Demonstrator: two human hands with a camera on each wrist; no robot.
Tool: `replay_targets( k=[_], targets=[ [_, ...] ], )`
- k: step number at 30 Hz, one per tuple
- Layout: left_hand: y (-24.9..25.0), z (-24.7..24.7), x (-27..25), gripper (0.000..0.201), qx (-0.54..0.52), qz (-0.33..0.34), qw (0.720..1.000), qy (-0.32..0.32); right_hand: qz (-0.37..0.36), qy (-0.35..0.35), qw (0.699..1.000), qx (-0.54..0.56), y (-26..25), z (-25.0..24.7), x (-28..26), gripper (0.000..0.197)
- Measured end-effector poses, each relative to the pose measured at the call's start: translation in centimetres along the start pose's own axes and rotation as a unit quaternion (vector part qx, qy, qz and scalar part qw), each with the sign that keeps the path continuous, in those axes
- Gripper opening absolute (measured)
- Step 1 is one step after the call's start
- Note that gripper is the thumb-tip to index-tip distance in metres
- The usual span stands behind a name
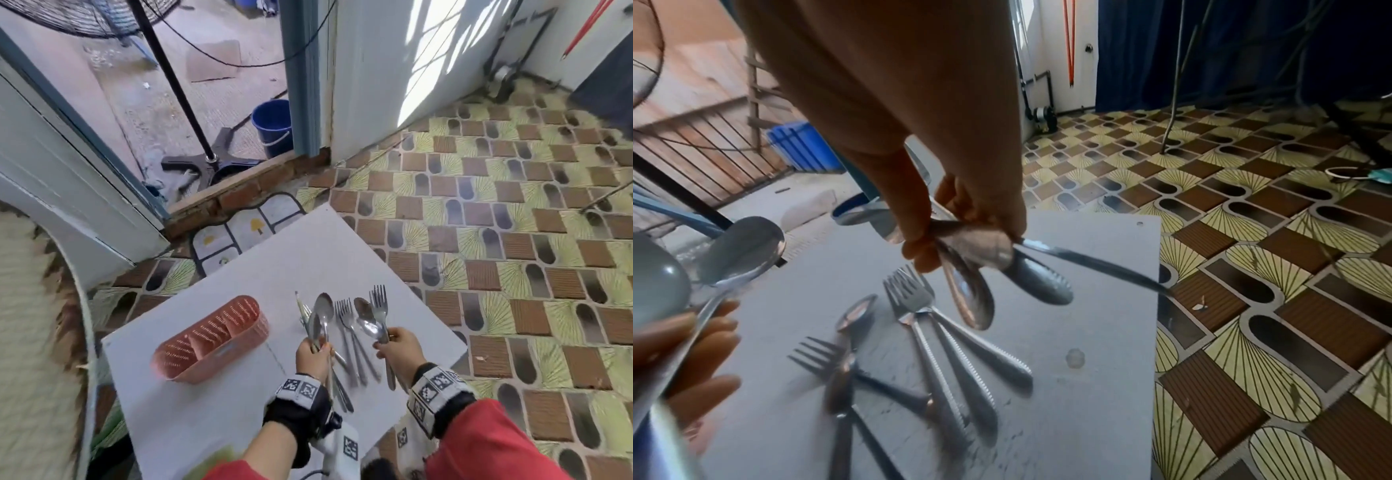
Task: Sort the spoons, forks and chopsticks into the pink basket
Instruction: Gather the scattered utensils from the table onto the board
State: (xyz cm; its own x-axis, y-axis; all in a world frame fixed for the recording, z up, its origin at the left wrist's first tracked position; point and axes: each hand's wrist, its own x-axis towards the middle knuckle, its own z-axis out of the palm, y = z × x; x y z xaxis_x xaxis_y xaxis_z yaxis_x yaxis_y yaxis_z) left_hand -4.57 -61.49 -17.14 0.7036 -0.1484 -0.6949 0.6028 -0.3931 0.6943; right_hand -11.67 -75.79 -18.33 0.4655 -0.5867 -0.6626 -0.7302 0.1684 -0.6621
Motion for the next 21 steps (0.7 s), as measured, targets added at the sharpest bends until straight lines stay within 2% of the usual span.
replay_targets(
  k=[4,8,14,18,21],
  targets=[
    [-0.7,2.3,3.5,0.008,0.013,0.0,0.999,0.044,0.006,-0.001,1.0,-0.023,0.6,0.5,4.5,0.025],
    [-1.5,4.2,6.4,0.011,0.037,0.004,0.998,0.059,0.011,-0.009,0.999,-0.037,1.2,1.5,7.4,0.025],
    [-1.7,6.1,8.4,0.009,0.028,-0.006,0.996,0.08,-0.051,-0.03,0.991,-0.118,0.8,1.8,9.0,0.029],
    [-1.3,6.9,7.9,0.031,-0.014,-0.025,0.993,0.114,-0.1,0.006,0.988,-0.12,0.5,1.4,9.3,0.035],
    [-1.1,6.8,7.1,0.038,0.011,-0.015,0.991,0.132,-0.137,0.005,0.977,-0.161,0.2,0.9,9.2,0.035]
  ],
)
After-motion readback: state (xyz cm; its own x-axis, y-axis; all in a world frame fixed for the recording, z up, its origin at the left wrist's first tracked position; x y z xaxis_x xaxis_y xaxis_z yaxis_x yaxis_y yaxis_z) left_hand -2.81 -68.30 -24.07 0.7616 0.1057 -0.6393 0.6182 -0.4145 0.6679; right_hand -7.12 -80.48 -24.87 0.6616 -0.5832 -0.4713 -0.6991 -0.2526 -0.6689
